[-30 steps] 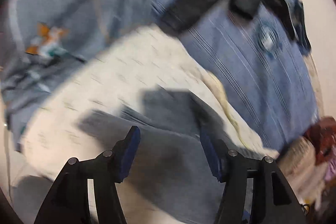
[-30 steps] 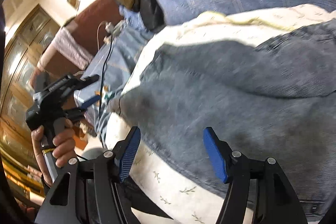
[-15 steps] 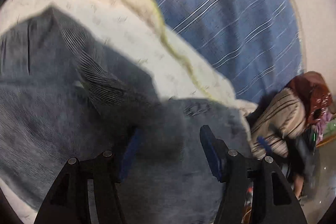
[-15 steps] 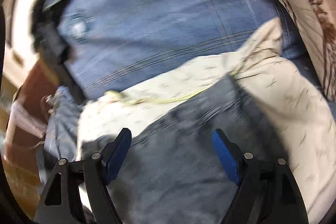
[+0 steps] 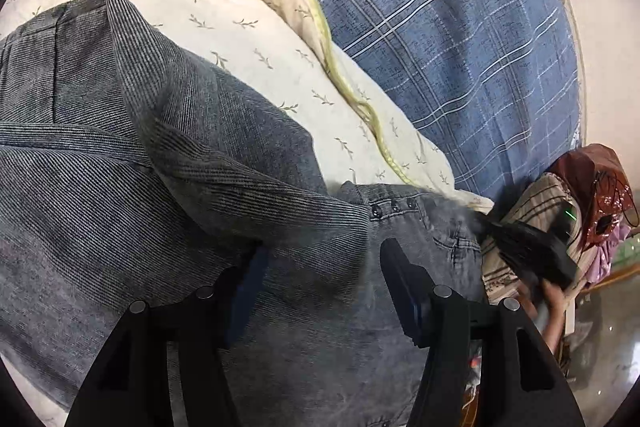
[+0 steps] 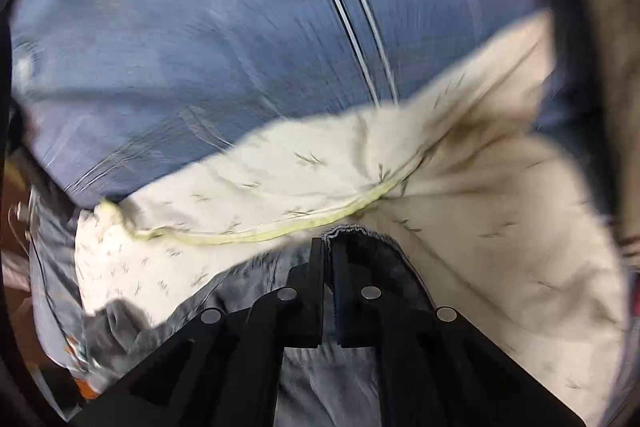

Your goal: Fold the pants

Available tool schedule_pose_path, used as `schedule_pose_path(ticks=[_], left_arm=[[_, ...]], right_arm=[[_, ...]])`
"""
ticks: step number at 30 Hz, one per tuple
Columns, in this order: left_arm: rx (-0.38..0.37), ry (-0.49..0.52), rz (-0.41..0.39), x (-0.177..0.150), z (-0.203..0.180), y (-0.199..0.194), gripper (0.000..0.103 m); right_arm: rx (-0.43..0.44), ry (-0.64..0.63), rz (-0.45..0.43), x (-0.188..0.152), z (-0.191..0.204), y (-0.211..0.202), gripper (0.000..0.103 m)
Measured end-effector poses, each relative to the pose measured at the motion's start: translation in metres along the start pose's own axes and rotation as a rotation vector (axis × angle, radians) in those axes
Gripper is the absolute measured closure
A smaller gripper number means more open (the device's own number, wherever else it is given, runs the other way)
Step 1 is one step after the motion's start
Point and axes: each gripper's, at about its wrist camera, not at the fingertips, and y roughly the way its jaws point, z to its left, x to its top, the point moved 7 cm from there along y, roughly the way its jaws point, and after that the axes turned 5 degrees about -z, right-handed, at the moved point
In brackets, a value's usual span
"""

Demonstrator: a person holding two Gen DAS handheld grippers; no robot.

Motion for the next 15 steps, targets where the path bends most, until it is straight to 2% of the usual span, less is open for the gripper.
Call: schedule_pose_path(ticks=[3, 6, 9, 12, 15], left_arm=[[-0.043, 0.015, -0.005, -0.005, -0.008, -0.014, 0.045], [-0.092, 0.032, -0.004, -0.012, -0.018, -0.027, 0.045], [-0.161, 0.035, 0.009, -0.025, -0.032, -0.036, 0.044], [-0.196, 0.043, 0.034, -0.038, -0.042, -0.034, 0.043], [-0.213, 0.002, 0.066, -0.050, -0.045, -0.029, 0.042]], right_arm=[[0.105, -0.017, -0.142, -0.024, 0.017, -0.076, 0.101], [0.212, 0.010, -0.271, -0.071, 0.020, -0.138, 0.101], [0.261, 0.084, -0.349, -0.112, -0.008, -0.165, 0.101], [0.339, 0.195, -0.391, -0.150, -0.040, -0.168, 0.101], [0.316, 0.231, -0.382, -0.164, -0.060, -0.165, 0.101]])
